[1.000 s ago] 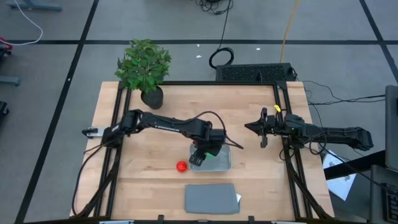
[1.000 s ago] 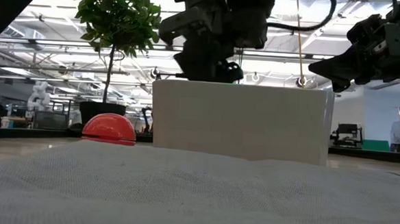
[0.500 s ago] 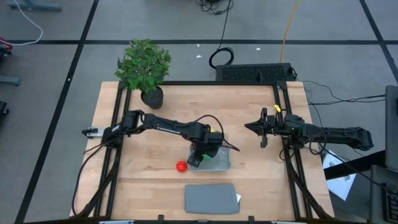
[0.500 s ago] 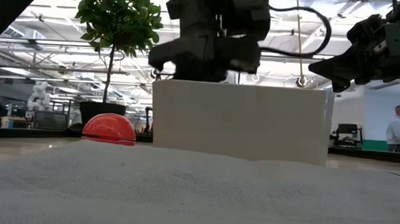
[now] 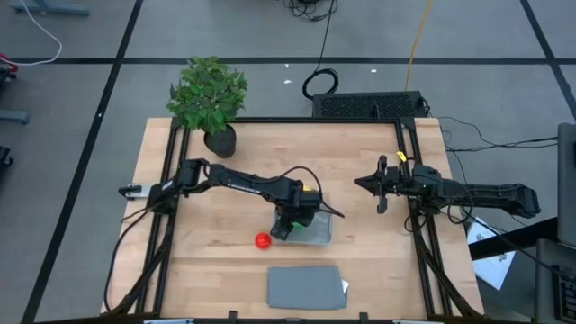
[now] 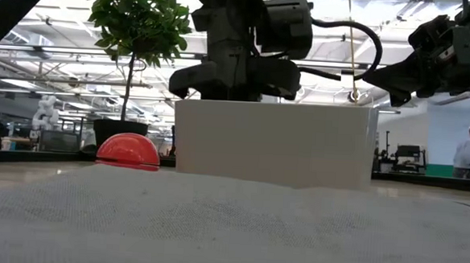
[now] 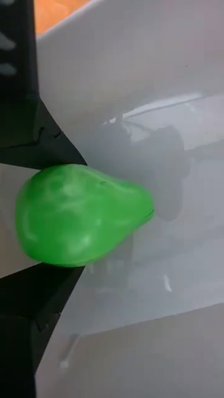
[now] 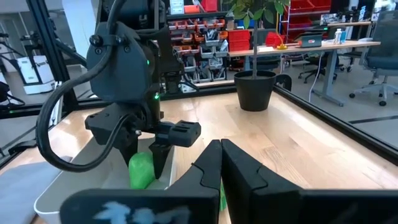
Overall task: Pick and placing Produce into tupperware
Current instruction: Put the green pear into the gray bin
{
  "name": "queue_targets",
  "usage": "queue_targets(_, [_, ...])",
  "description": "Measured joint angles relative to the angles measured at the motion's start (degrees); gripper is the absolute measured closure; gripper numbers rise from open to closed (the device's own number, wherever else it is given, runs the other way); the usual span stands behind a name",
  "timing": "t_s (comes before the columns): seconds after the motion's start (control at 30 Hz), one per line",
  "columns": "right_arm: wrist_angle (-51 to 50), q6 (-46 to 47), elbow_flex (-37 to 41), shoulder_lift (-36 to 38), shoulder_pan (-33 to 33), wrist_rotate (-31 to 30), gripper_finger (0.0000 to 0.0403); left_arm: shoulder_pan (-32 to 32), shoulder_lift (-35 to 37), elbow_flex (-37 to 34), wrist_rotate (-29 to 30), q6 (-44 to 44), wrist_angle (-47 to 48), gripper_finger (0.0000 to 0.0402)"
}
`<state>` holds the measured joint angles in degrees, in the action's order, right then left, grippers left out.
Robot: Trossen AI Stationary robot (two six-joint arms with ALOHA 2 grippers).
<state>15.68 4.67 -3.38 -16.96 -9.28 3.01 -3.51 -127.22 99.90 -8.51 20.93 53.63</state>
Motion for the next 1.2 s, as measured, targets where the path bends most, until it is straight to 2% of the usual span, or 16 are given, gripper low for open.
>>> queue_targets(0.43, [0.0,0.0,0.0,0.0,0.0,0.0,0.0403,0.0,0.0,0.0,-0.3,-1.1,-0.3,0.019])
queue_targets(0.77, [0.0,0.0,0.0,0.0,0.0,0.0,0.0403,-0.8,0.0,-0.1,-1.0,-1.5,-0.6,0.0132])
queue_targets(1.2, [0.0,0.0,0.0,0.0,0.0,0.0,0.0403,-0.8,0.5,0.9,-0.9,-2.0,-0.4,0.0128])
